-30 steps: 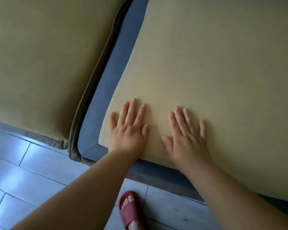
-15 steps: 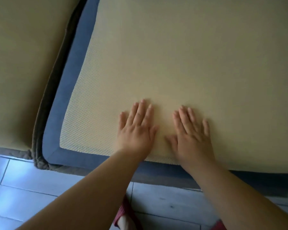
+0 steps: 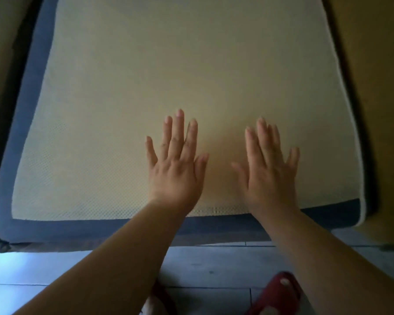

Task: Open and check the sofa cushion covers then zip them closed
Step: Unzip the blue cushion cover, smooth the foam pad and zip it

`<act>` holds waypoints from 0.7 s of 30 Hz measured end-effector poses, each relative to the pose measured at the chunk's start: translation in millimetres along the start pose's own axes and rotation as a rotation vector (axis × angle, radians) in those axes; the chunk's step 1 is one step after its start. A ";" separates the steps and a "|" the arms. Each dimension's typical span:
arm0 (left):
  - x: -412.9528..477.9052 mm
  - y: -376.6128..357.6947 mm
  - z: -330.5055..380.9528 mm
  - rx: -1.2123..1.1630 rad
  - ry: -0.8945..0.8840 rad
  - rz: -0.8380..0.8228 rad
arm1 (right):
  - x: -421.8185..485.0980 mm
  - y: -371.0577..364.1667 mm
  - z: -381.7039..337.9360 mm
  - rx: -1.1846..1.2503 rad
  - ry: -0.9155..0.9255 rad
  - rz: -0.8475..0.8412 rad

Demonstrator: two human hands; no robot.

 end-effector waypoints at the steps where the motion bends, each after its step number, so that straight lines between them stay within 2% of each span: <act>1: 1.1 -10.0 9.5 -0.002 -0.021 -0.044 | -4.6 -4.2 12.2 -0.015 -0.013 -0.051; 3: -0.4 -29.4 17.9 0.043 -0.022 -0.149 | -12.8 -14.0 27.3 -0.018 0.018 -0.136; 4: 0.5 -32.3 20.2 0.050 -0.009 -0.146 | -14.1 -11.8 33.8 -0.001 0.025 -0.118; 7: 7.8 -8.9 53.2 -0.012 -0.072 0.030 | -9.7 16.4 57.8 0.012 -0.052 0.054; 9: 9.4 -10.6 87.5 -0.040 -0.150 0.050 | -15.8 21.8 82.9 -0.004 -0.115 0.083; 14: 2.9 -72.5 113.7 0.068 -0.128 -0.175 | -34.3 -8.4 115.4 -0.033 -0.143 -0.084; 21: 5.7 -74.1 117.5 0.114 -0.125 -0.173 | -32.7 -12.0 119.1 0.001 -0.130 -0.050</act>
Point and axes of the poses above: each hand's wrist, its own x-axis towards the middle knuckle, its own y-axis out of the back of the hand, z = x × y, the point moved 6 cm from there along x, towards the middle knuckle
